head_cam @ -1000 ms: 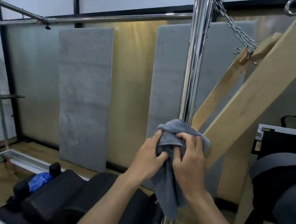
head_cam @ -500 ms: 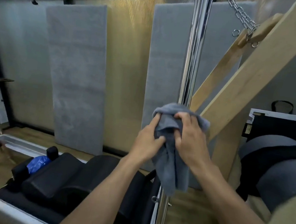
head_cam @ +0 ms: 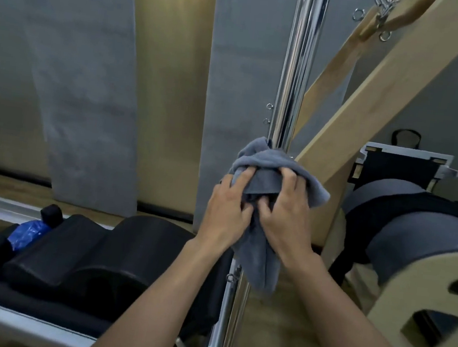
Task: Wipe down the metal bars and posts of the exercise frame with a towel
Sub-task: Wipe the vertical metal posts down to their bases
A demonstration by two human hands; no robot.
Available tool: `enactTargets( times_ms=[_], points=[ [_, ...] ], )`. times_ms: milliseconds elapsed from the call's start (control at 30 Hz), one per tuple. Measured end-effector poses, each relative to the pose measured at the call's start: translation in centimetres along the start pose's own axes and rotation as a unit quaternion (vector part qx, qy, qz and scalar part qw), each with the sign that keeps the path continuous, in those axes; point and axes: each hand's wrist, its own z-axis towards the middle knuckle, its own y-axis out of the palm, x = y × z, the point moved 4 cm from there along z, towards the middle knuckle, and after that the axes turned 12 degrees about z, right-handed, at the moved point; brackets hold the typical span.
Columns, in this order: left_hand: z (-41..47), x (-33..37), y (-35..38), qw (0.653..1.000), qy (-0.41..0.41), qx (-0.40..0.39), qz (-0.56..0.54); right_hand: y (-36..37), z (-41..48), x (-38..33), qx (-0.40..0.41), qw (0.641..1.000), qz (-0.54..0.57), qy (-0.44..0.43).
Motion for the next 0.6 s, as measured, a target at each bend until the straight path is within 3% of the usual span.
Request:
enactTargets(
  times_ms=[133,267,367,467,600],
  points=[
    [-1.7,-0.6,1.5,0.997,-0.047,-0.013,-0.062,1.2,-0.8,0.6,-0.037,0.998,-0.05,-0.028],
    [-3.1,-2.0,1.8,0.992,-0.076,-0.025,-0.094,1.9,-2.4,2.1,-0.106,0.994,-0.017,-0.025],
    [-2.8,-2.8,1.5,0.988,-0.113,-0.034,-0.101,2.8,-1.4,0.5,-0.125,0.989,-0.025,-0.071],
    [-2.6,-2.0,0.9,0.991,-0.097,-0.023,-0.094,2.3,-0.9,0.7,-0.091,0.994,0.011,-0.066],
    [-1.6,-0.4,1.3,1.0,0.0,-0.01,-0.024,-0.3,-2.3,3.2,0.01,0.991,0.129,0.038]
  ],
)
